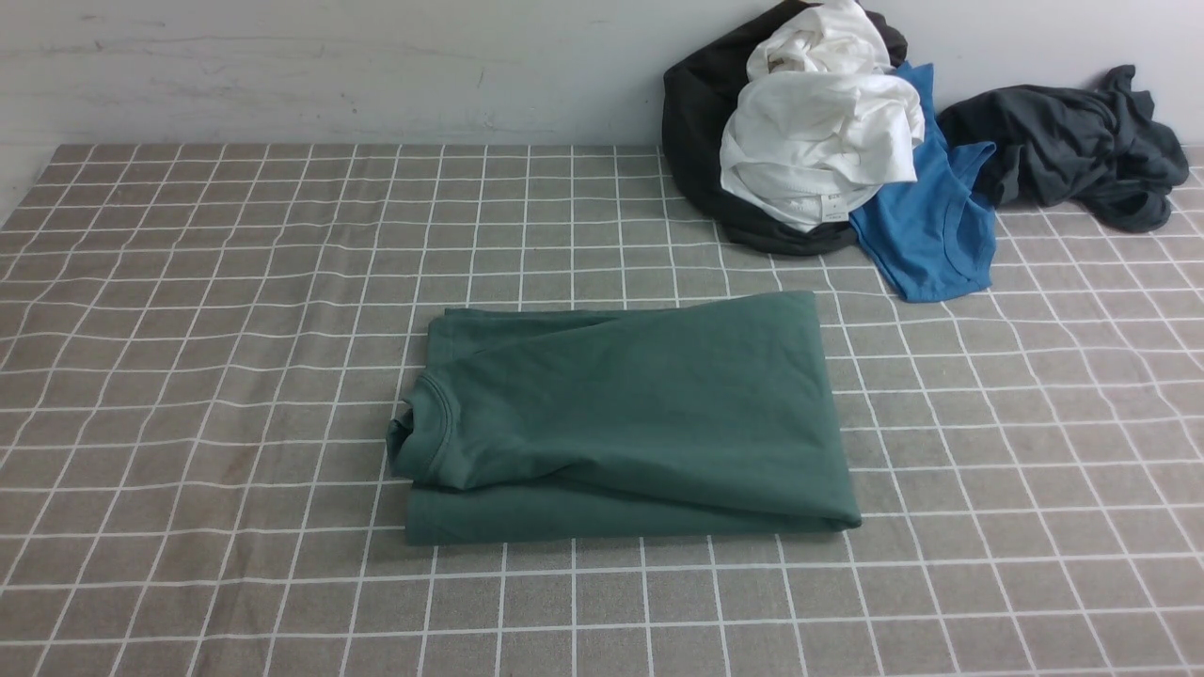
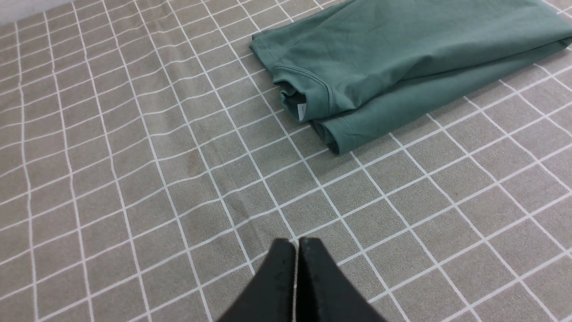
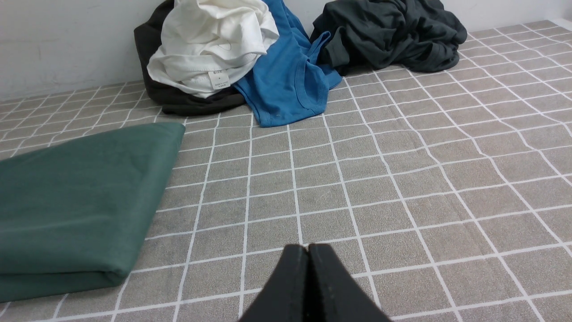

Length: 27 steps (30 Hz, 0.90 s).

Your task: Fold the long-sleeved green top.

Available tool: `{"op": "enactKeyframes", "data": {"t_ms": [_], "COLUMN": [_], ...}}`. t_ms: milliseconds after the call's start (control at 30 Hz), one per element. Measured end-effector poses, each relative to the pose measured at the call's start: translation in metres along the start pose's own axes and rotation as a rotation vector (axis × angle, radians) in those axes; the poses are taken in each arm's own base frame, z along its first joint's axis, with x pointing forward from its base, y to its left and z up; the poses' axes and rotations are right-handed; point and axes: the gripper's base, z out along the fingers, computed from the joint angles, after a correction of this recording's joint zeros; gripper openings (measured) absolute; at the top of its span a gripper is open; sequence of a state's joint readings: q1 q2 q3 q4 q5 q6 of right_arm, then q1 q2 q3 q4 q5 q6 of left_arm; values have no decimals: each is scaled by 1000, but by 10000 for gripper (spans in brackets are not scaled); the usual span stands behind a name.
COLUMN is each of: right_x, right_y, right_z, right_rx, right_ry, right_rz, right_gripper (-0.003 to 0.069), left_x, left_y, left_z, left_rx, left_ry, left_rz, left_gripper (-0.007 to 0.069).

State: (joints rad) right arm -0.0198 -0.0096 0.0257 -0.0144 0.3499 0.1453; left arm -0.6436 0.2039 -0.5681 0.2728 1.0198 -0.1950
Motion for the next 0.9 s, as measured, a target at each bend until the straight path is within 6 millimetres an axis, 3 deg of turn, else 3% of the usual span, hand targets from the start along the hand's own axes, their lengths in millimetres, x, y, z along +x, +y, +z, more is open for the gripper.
{"op": "enactKeyframes", "data": {"t_ms": [100,267,567,900], "right_x": [0,0,0,0], "right_y": [0,0,0,0], "right_z": [0,0,0,0], "right_rx": [0,0,0,0], "right_ry": [0,1,1,1], "right_rz": [-4,-5,-5,-5], "right_gripper": [-14,-14,-14,-14], "left_x": [0,5,13,66], "left_y": [3,0,-8,2], "left_z": [0,17,50,70], "left_rx": [-29,-59,-125,-393], "left_ry": [-3,-61,-436,-545], "left_rz": [19,50,-51,-219], "left_gripper": [-7,-7,-7,-7]}}
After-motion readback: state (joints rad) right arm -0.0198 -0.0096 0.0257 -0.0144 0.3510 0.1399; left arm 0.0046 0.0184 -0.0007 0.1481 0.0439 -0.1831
